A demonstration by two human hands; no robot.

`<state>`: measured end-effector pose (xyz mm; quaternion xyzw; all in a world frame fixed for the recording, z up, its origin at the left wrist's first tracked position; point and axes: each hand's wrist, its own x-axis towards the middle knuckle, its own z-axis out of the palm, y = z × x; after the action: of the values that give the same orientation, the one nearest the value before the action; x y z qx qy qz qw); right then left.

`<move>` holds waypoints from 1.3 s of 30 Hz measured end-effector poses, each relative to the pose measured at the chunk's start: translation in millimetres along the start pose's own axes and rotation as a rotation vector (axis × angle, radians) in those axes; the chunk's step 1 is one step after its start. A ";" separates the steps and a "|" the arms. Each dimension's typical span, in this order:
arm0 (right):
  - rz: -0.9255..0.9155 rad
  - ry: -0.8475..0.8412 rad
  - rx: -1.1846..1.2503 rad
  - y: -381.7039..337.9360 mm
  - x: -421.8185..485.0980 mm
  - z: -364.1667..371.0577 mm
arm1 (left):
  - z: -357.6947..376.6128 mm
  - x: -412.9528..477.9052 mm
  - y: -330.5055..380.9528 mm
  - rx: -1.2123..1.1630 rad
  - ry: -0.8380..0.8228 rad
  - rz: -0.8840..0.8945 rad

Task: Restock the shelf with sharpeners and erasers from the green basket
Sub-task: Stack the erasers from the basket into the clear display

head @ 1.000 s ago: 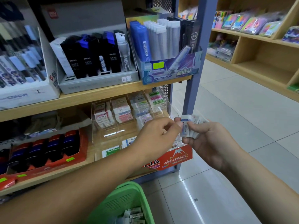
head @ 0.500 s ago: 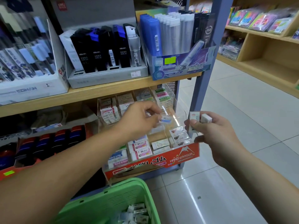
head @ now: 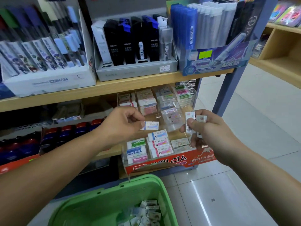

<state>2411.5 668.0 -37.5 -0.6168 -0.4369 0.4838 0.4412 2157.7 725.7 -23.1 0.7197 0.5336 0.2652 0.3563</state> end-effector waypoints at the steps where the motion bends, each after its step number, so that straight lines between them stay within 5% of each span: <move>1: 0.002 -0.010 -0.007 -0.1 0.8 3.2 | -2.8 -1.3 -2.2 0.000 -0.007 -0.001; 7: -0.001 -0.084 -0.142 4.8 6.5 15.5 | -7.2 -0.7 -11.4 -0.029 0.091 0.046; 13: -0.071 0.280 -0.074 6.4 17.8 5.0 | -7.7 10.3 -18.4 0.028 0.129 0.067; 17: -0.044 0.362 -0.006 6.0 20.6 -1.0 | 1.6 27.5 -11.7 0.038 0.155 0.071; 30: -0.029 0.169 0.047 8.2 25.3 9.7 | 16.9 71.9 4.8 0.641 -0.338 -0.019; 32: -0.047 0.118 0.050 7.6 24.7 12.0 | 14.6 69.5 5.8 0.649 -0.308 0.000; 35: -0.048 0.060 0.093 6.2 23.9 15.5 | 11.5 56.0 9.0 0.498 -0.051 0.107; 39: -0.016 -0.064 0.183 3.7 23.5 24.3 | 14.4 24.9 25.5 -0.146 -0.180 -0.017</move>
<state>2391.6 692.8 -49.6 -0.5547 -0.4096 0.5376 0.4852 2190.7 741.8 -11.5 0.7083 0.4849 0.2346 0.4562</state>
